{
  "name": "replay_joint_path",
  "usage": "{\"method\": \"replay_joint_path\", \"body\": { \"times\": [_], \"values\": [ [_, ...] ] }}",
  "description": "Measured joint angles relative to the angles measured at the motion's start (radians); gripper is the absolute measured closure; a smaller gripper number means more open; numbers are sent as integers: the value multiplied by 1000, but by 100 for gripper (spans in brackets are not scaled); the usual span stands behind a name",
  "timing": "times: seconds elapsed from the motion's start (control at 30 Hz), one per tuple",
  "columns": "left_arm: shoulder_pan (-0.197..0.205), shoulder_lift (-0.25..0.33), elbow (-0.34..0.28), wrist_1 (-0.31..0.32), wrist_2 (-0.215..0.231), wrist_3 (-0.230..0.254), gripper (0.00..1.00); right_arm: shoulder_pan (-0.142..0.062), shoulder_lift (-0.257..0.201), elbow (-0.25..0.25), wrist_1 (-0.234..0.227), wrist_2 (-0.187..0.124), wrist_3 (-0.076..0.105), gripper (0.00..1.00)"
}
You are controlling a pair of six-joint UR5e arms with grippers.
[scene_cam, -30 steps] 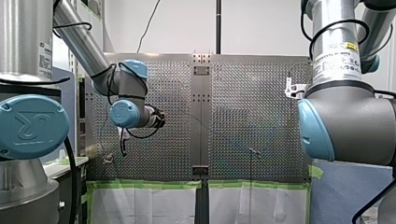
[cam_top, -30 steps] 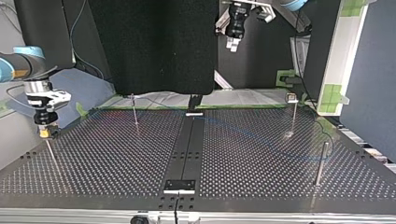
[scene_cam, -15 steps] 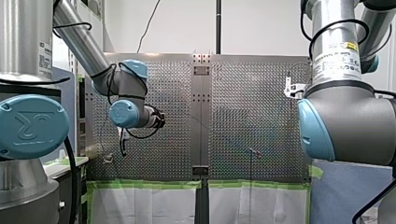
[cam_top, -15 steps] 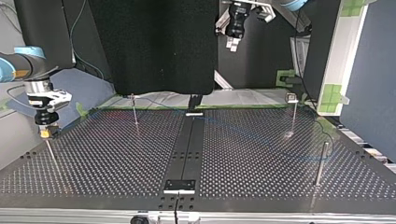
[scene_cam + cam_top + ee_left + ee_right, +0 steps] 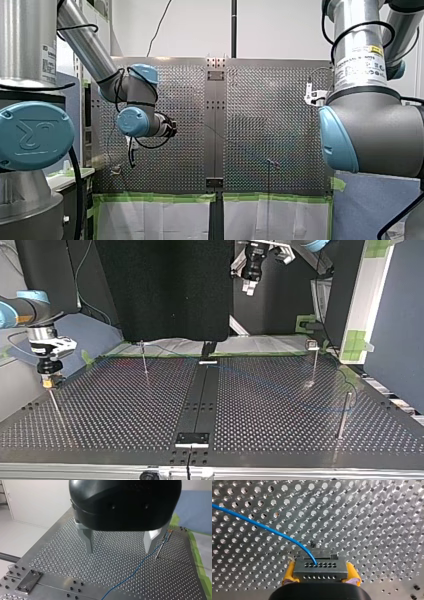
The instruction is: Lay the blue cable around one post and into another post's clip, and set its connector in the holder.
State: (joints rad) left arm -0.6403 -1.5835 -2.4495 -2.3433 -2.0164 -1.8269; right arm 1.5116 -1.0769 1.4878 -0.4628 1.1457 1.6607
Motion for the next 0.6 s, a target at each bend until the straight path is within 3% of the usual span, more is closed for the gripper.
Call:
{"method": "replay_joint_path", "body": {
  "times": [0.6],
  "values": [
    [0,-1,-1,-1,0,0,0,-2,10,-12,4,-5,0,100]
  ]
}}
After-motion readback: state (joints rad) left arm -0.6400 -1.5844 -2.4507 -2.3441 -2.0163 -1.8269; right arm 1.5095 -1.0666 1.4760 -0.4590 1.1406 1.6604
